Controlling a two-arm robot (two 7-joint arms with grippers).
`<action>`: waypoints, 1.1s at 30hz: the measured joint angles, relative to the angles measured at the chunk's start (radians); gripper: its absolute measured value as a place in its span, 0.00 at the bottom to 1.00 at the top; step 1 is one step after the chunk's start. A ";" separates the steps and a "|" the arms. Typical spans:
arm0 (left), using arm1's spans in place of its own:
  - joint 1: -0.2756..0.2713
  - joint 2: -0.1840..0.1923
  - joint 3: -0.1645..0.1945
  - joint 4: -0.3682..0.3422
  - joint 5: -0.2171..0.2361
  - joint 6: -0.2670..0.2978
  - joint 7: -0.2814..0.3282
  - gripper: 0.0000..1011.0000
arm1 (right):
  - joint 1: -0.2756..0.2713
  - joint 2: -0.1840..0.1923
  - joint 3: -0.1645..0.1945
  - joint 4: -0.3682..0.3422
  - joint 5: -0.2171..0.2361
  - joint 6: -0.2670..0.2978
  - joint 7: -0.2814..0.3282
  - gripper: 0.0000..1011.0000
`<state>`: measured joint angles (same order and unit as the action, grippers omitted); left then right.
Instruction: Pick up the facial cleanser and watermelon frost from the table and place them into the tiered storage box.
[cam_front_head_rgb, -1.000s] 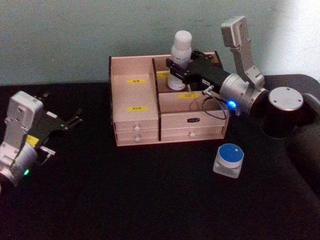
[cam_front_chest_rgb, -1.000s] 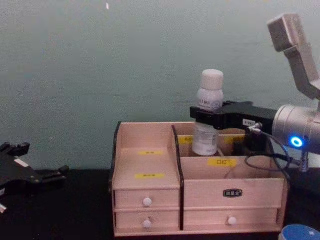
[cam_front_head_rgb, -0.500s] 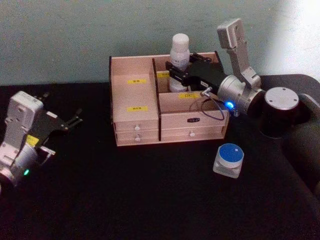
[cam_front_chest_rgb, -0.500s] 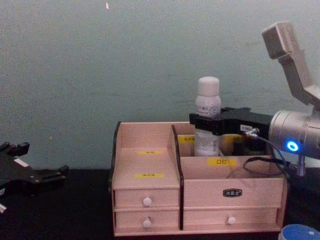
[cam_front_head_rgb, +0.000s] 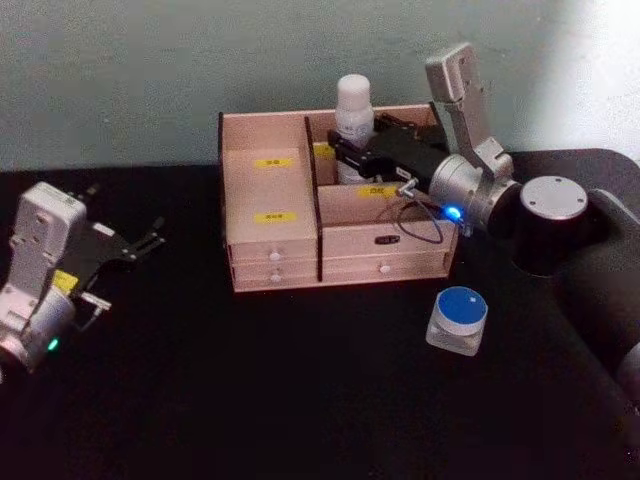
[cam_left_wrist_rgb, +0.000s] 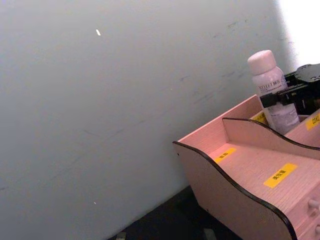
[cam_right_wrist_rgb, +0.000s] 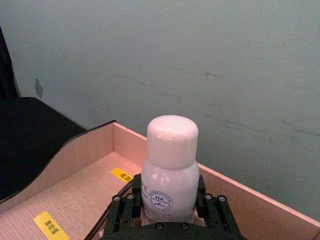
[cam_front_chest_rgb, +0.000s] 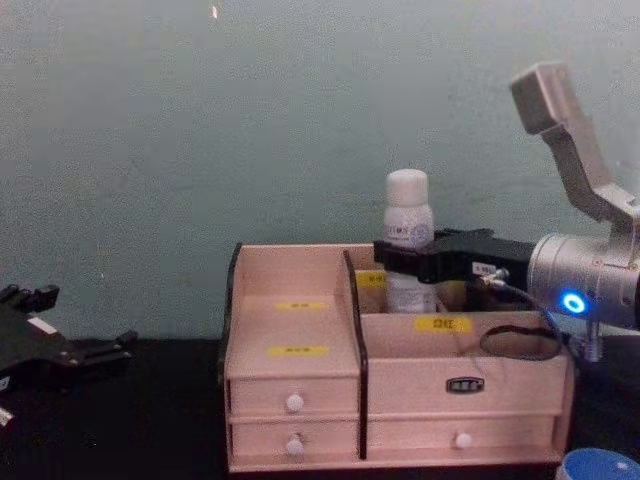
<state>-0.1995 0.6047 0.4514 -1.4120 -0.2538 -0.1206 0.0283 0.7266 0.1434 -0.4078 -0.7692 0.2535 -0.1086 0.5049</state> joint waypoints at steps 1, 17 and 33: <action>0.000 0.000 0.000 0.000 0.000 0.000 0.000 0.99 | 0.001 -0.001 0.000 0.002 -0.001 0.000 0.000 0.58; 0.000 0.000 0.000 0.000 0.000 0.000 0.000 0.99 | 0.004 -0.013 0.010 0.033 -0.012 -0.001 0.004 0.58; 0.000 0.000 0.000 0.000 0.000 0.000 0.000 0.99 | 0.007 -0.020 0.015 0.052 -0.024 0.008 0.005 0.58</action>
<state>-0.1995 0.6047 0.4514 -1.4120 -0.2539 -0.1205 0.0283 0.7334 0.1233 -0.3926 -0.7171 0.2296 -0.1010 0.5096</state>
